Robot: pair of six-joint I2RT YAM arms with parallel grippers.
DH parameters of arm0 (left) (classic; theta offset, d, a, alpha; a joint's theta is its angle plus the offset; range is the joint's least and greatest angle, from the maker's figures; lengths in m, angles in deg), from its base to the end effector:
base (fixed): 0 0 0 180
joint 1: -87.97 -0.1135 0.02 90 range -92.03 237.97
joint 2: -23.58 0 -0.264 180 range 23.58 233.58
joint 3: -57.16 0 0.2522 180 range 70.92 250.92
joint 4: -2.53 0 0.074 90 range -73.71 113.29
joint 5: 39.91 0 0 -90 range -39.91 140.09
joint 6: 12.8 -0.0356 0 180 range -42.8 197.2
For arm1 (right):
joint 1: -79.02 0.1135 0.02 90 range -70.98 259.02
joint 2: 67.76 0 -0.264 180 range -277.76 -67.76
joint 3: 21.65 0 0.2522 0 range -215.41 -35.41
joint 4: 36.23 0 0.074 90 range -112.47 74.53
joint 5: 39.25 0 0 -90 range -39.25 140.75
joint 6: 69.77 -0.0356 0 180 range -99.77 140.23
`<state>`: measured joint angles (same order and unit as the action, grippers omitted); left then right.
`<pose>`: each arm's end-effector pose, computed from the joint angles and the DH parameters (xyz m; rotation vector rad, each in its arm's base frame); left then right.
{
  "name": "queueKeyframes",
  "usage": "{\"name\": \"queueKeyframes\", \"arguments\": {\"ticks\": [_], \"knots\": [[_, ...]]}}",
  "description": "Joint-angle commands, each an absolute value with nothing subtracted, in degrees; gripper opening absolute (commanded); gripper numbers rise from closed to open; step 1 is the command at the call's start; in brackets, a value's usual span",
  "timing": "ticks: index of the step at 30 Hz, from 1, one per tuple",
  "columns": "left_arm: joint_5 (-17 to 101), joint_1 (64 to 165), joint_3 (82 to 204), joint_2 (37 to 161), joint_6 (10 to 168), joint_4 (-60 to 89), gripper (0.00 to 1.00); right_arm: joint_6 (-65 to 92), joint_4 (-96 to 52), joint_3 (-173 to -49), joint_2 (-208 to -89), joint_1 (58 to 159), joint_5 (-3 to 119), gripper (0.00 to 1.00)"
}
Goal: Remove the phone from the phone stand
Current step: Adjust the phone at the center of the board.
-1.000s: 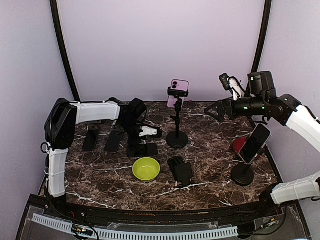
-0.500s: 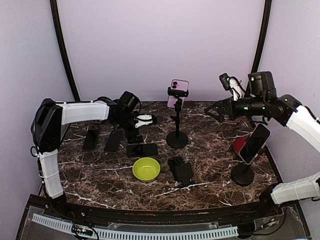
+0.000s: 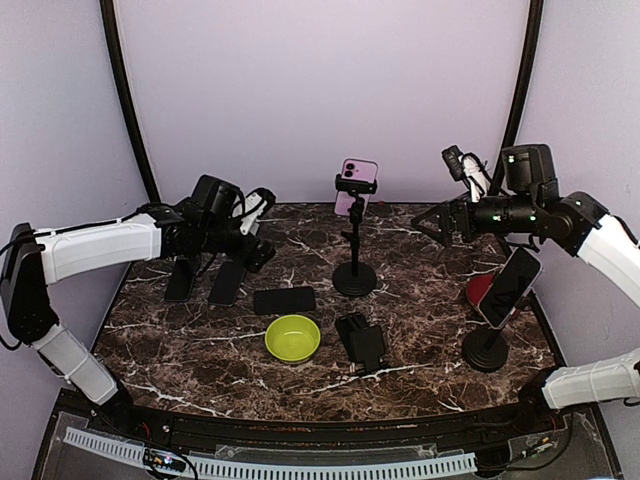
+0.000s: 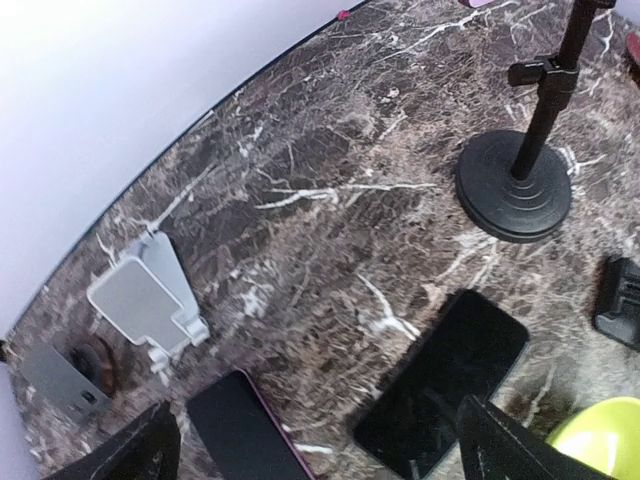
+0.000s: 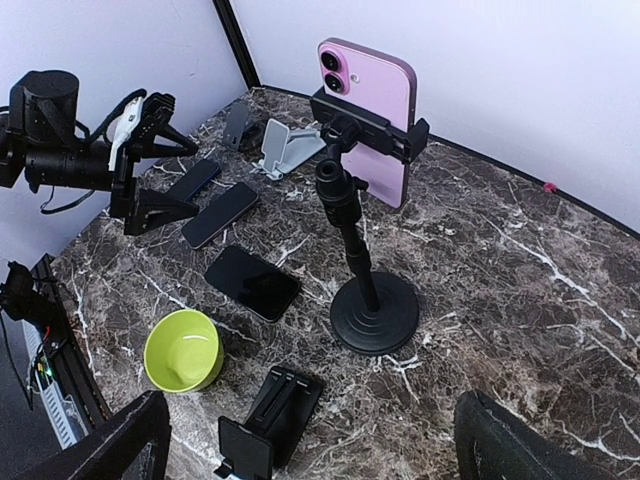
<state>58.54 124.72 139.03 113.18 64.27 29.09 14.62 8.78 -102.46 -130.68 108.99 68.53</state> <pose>0.2902 -0.2102 0.2820 0.8314 1.9968 -0.0795 0.1989 0.1272 0.3768 -0.6344 1.9949 0.6996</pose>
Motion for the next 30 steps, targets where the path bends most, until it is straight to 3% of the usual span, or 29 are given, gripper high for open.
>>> {"name": "queueKeyframes", "arguments": {"ticks": [1, 3, 7, 12, 16, 20, 30], "knots": [[54.7, 125.4, 132.0, 105.9, 82.4, 26.9, 0.98, 16.0, 7.5, -101.9, -128.6, 109.3, 68.4, 0.99], [52.3, 125.8, 129.0, 104.3, 86.9, 27.0, 0.85, 16.0, 7.5, -101.8, -128.1, 109.3, 68.2, 0.99], [50.4, 126.6, 124.9, 102.8, 96.1, 28.3, 0.45, 16.3, 8.0, -101.8, -128.0, 109.3, 68.0, 0.99], [50.2, 129.3, 121.9, 103.3, 103.7, 29.9, 0.29, 16.2, 8.0, -99.8, -127.7, 109.3, 67.9, 0.99], [51.2, 131.4, 121.1, 106.6, 107.6, 32.1, 0.10, 16.1, 7.9, -99.5, -127.5, 109.3, 67.7, 0.99], [50.6, 133.0, 120.1, 109.5, 110.1, 31.8, 0.01, 16.2, 8.1, -99.2, -127.4, 109.3, 67.6, 0.99], [52.2, 133.4, 121.7, 117.8, 109.3, 31.9, 0.00, 16.2, 8.3, -98.5, -126.8, 109.3, 66.7, 0.99]]}}
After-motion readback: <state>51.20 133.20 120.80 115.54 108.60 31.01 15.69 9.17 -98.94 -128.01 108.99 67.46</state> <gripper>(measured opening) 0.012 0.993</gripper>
